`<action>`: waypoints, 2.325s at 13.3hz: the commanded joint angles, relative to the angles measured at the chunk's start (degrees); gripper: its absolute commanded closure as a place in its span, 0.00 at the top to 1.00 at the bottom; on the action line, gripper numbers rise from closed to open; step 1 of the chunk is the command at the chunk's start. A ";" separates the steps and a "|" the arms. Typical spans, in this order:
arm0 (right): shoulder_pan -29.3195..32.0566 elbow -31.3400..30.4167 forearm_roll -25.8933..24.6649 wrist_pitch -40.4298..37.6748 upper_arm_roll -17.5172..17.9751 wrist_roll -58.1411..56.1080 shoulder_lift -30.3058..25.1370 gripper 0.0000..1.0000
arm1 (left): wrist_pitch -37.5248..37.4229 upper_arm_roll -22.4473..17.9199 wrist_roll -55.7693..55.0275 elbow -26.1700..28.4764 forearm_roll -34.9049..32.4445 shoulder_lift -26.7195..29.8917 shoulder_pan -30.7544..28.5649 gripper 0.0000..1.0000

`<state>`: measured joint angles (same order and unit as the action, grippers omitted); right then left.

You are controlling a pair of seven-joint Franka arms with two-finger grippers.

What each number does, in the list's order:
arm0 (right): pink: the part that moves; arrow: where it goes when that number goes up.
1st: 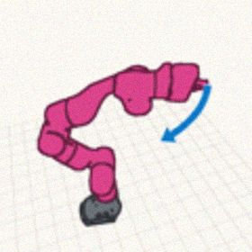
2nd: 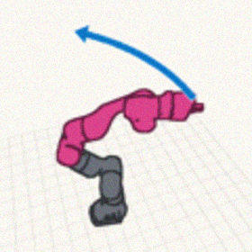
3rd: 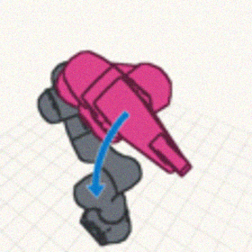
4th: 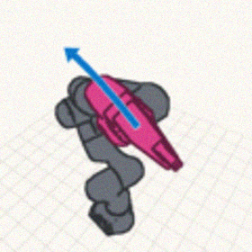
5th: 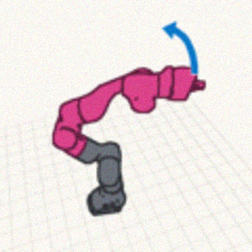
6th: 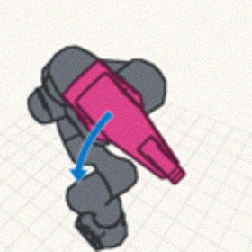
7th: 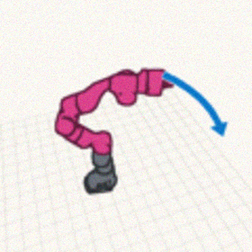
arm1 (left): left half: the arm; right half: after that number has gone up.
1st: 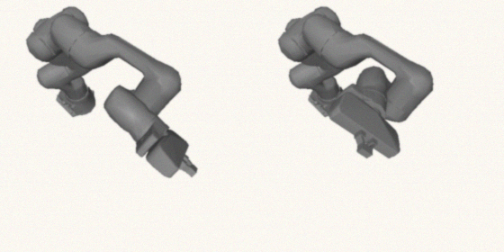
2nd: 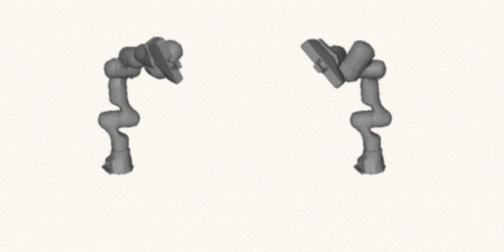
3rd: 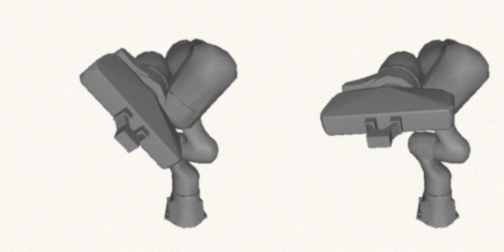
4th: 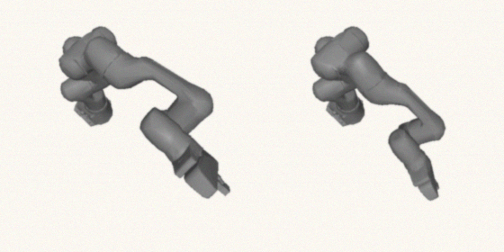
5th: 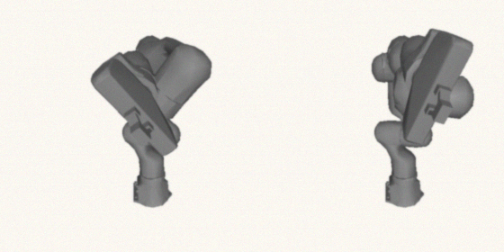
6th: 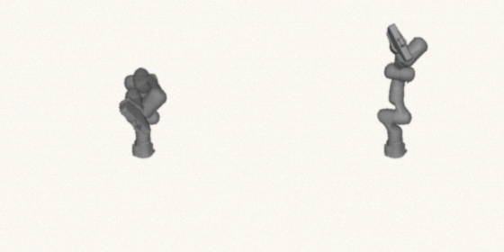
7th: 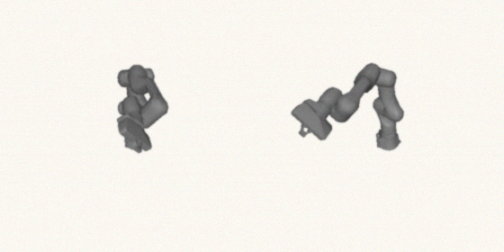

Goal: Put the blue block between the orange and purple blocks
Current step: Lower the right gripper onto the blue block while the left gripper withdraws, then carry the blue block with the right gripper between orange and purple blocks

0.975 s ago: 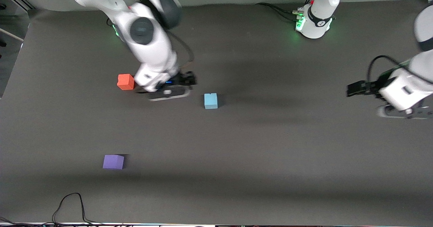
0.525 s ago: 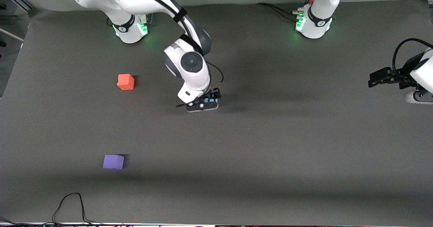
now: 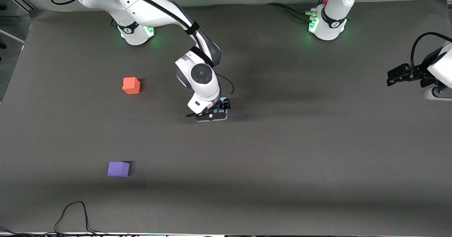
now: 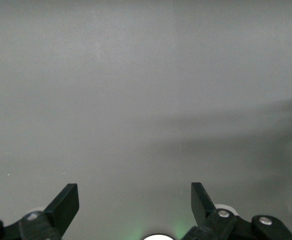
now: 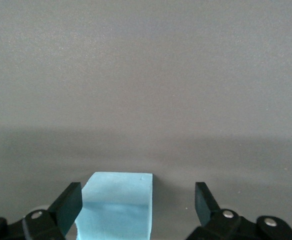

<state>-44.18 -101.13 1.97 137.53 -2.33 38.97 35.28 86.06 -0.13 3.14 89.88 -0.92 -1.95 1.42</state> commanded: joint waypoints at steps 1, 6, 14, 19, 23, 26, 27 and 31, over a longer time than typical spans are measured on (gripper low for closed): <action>-2.30 -0.82 0.84 1.33 -0.04 2.77 -0.30 1.00 | 1.83 -1.36 1.17 2.76 -0.66 2.21 1.39 1.00; -2.49 -4.32 0.84 4.13 -0.04 2.77 -0.57 1.00 | 4.29 -1.45 0.38 3.99 -0.40 2.74 1.65 1.00; -1.35 -6.27 0.75 -0.99 -1.09 0.94 -7.04 0.23 | 3.41 1.27 0.55 3.37 0.39 2.65 -0.54 1.00; 0.86 -6.71 0.84 -18.42 -14.34 -13.83 -21.46 0.23 | 3.06 0.84 1.17 3.29 0.39 2.57 0.07 1.00; 0.85 -13.71 0.84 -15.05 -25.23 -21.79 -25.79 0.23 | 2.80 0.31 1.17 3.29 0.39 2.57 0.34 1.00; 0.94 -26.54 1.10 0.75 -31.58 -31.49 -25.09 0.23 | 2.71 0.40 1.17 3.20 0.39 2.39 -0.10 1.00; 1.20 -27.97 1.28 3.59 -31.77 -31.76 -23.35 0.23 | 2.62 0.31 1.17 3.11 0.39 2.48 -0.19 1.00; 2.95 -27.89 9.25 9.15 -31.77 -38.41 -14.91 0.23 | 1.39 0.57 1.08 2.93 0.30 2.13 0.34 1.00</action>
<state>-41.87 -130.12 6.10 144.02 -33.90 6.13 16.15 88.12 0.44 3.46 91.87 -0.80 -0.93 1.57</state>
